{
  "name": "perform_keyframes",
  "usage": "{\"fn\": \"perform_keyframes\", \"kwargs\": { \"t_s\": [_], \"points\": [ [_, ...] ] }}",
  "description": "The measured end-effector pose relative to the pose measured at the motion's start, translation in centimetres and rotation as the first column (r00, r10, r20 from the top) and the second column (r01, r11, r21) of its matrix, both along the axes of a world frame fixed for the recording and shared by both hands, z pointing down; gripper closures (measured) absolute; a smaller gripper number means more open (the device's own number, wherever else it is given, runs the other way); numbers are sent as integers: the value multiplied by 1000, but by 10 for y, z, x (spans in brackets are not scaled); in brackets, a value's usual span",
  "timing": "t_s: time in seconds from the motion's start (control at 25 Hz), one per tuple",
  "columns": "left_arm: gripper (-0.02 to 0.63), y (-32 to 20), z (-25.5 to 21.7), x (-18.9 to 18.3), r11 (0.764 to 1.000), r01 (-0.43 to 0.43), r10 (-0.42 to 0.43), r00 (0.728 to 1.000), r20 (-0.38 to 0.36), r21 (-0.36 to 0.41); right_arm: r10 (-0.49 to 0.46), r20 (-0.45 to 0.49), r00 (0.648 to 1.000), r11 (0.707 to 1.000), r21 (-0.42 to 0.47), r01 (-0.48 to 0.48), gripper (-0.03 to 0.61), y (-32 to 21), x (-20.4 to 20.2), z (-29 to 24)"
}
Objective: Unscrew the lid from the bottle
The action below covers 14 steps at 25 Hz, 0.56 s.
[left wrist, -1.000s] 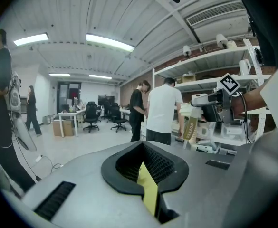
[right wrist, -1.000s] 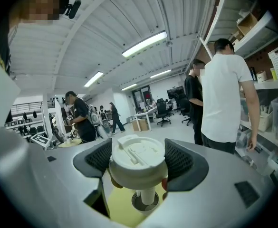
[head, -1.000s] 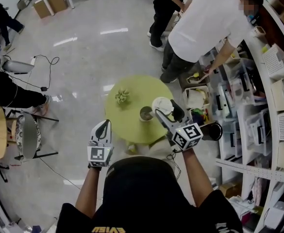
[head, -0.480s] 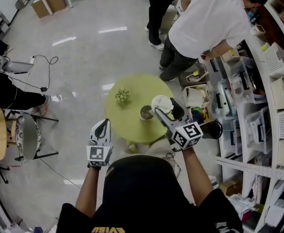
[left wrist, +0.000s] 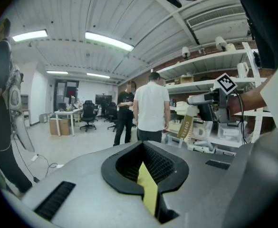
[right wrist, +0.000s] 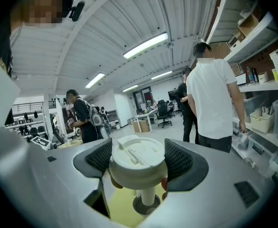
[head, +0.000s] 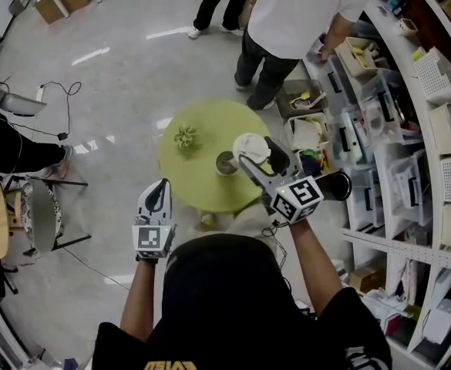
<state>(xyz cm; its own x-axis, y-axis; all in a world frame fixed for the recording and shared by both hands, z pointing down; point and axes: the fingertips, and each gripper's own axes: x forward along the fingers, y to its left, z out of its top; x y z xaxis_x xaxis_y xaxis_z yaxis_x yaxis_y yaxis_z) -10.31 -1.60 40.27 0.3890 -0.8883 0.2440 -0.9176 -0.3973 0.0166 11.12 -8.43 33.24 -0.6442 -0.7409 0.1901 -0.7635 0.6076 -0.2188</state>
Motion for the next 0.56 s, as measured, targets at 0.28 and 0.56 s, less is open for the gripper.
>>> {"fn": "perform_keyframes", "kwargs": {
  "t_s": [0.28, 0.56],
  "points": [
    [597, 0, -9, 19, 999, -46, 46, 998, -35, 0, -23, -24, 999, 1000, 3, 24, 232, 2, -1, -3],
    [597, -13, 7, 9, 1000, -8, 8, 1000, -30, -2, -106, -21, 994, 992, 73, 107, 232, -26, -34, -10]
  ]
}}
